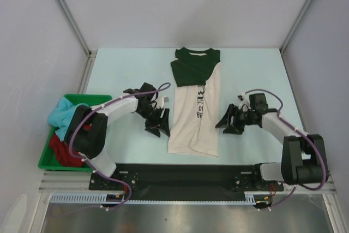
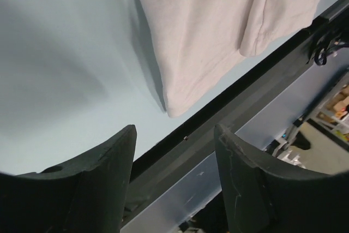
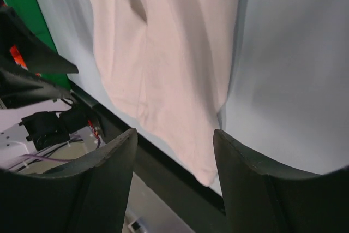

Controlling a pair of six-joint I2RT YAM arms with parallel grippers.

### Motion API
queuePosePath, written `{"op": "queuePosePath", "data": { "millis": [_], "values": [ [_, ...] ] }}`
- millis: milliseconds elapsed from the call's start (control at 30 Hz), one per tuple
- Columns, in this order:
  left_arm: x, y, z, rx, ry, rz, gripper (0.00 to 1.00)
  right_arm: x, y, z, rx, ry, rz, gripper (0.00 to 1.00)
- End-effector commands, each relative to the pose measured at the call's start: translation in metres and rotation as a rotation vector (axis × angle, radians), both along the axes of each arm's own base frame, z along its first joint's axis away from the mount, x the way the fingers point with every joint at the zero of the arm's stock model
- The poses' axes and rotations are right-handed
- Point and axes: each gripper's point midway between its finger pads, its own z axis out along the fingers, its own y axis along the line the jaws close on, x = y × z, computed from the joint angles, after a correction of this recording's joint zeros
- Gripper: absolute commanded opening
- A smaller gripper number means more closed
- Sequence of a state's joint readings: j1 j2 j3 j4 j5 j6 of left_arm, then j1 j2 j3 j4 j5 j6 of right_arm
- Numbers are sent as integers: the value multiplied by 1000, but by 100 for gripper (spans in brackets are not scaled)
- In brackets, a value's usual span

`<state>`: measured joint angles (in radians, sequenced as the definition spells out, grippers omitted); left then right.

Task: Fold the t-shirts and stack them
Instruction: Fold the tshirt

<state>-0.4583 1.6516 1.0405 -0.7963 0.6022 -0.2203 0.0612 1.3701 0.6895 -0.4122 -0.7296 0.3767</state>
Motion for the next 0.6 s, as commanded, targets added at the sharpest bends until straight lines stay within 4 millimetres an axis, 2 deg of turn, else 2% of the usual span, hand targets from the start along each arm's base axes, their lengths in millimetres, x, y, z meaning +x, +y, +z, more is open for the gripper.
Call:
{"op": "queuePosePath", "data": {
  "millis": [0, 33, 133, 367, 567],
  "values": [
    [7, -16, 2, -86, 33, 105, 64, -25, 11, 3, 58, 39, -31, 63],
    [1, -14, -9, -69, 79, 121, 64, -28, 12, 3, 52, 26, -30, 64],
    [-3, -11, -26, -43, 103, 135, 63, -35, 16, -6, 22, 62, -15, 64],
    [-15, -4, -38, -13, 137, 160, 60, -54, 14, -37, -70, 227, -15, 64],
    [-23, -2, -47, -18, 137, 188, 58, -67, 15, -49, -111, 291, 3, 63]
  ]
}}
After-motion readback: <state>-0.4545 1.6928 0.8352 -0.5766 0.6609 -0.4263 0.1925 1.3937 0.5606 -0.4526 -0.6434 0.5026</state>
